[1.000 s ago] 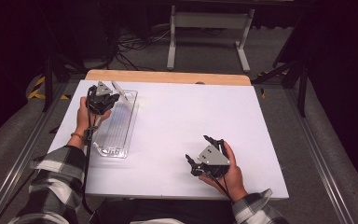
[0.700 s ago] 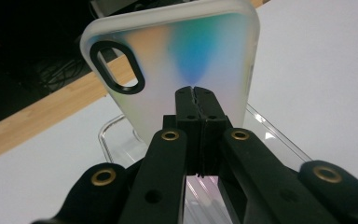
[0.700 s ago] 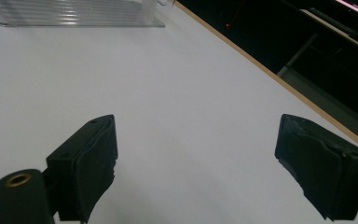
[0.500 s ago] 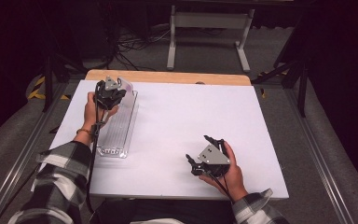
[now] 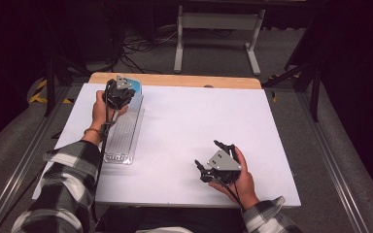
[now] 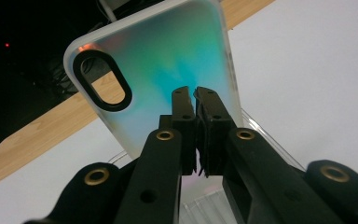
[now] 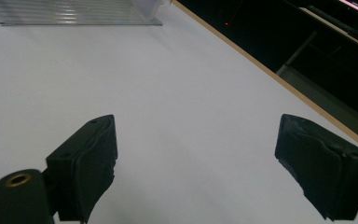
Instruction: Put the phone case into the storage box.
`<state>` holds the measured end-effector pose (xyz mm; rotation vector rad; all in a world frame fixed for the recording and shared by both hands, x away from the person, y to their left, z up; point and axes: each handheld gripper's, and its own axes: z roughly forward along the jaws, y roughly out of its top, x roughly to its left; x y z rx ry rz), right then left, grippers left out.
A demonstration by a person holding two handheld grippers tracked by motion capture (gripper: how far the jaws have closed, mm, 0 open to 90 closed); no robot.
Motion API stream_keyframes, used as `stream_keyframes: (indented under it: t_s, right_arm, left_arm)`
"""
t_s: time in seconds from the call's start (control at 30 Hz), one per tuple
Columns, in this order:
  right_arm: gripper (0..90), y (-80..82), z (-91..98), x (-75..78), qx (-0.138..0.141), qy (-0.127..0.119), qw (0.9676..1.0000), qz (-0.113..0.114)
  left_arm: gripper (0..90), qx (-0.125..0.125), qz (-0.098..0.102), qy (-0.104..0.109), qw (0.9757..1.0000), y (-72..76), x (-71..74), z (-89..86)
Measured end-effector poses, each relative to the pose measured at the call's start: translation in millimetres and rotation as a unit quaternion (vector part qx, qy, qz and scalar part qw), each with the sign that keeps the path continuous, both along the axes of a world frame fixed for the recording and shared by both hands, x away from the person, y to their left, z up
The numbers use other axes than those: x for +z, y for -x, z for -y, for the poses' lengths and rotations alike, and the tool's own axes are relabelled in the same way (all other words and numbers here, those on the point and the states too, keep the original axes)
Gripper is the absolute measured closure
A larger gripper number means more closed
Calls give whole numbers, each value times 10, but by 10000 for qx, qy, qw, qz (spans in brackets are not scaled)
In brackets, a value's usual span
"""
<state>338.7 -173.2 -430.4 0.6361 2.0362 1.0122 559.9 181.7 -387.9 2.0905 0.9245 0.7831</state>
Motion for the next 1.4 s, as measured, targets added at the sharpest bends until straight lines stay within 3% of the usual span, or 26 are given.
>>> stream_keyframes:
  t_s: [0.1, 0.17, 0.27, 0.33, 0.87, 1.0, 1.2, 1.4]
  right_arm:
    - [135, 5, -1, 6, 3, -7, 10000, 23]
    - [136, 3, 4, 10, -1, -20, 10000, 31]
    - [135, -1, 5, 11, -12, -35, 10000, 25]
    - [136, 4, 0, 16, -9, -38, 10000, 39]
    - [139, 16, 18, 57, -32, -133, 9998, 162]
    - [139, 15, 28, 71, -30, -145, 9997, 204]
    - [140, 15, 33, 82, -47, -150, 9996, 228]
    - [141, 14, 45, 90, -50, -163, 9996, 231]
  left_arm:
    - [868, -30, -20, 13, 10000, 25, 10, -16]
    - [872, -44, -15, 143, 9999, 55, 23, -32]
    - [875, -59, 6, 72, 10000, 84, 31, -49]
    - [891, -132, -30, 142, 9998, 118, 30, -68]
    - [895, -186, 139, 437, 9988, 313, 42, -205]
    - [895, -263, 232, 576, 9977, 377, 53, -224]
    - [879, -270, 345, 584, 9973, 446, 49, -219]
    - [853, -359, 403, 801, 9953, 508, 65, -269]
